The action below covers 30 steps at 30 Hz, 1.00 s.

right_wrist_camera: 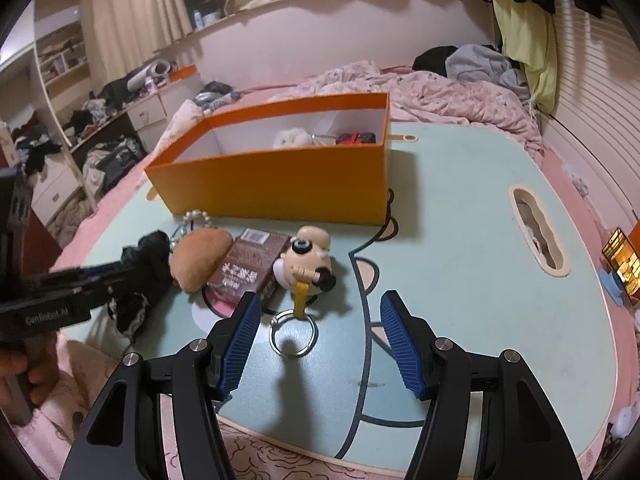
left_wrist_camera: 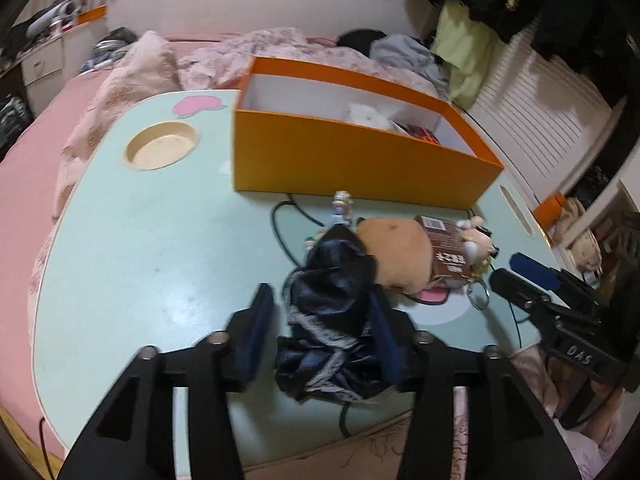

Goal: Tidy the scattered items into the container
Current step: 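Lift the black cloth out and drop it on the table beside the plush, then grasp the beige fluffy pompom in the box with the right gripper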

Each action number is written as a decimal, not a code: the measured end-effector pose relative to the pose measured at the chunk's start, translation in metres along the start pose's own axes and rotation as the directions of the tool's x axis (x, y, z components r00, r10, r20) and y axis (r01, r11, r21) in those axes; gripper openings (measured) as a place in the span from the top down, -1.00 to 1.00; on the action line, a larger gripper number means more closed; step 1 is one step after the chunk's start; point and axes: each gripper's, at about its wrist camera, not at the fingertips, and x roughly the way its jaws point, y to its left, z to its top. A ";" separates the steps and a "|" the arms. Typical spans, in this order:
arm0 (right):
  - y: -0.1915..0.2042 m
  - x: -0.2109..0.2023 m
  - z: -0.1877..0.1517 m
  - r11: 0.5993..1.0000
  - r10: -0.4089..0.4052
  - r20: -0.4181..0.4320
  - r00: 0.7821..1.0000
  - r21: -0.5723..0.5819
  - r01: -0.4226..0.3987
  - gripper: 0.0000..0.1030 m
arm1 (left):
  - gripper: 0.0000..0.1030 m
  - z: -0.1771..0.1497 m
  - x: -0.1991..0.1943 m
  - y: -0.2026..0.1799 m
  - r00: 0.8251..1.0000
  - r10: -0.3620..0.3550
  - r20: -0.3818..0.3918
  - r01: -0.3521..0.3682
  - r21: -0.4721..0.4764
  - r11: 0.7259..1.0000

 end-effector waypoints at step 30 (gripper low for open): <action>0.022 0.167 0.157 0.995 -0.071 -0.538 0.840 -0.100 0.020 0.34 | -0.27 -0.015 -0.005 0.034 0.986 -0.133 0.099 0.146 -0.146 0.978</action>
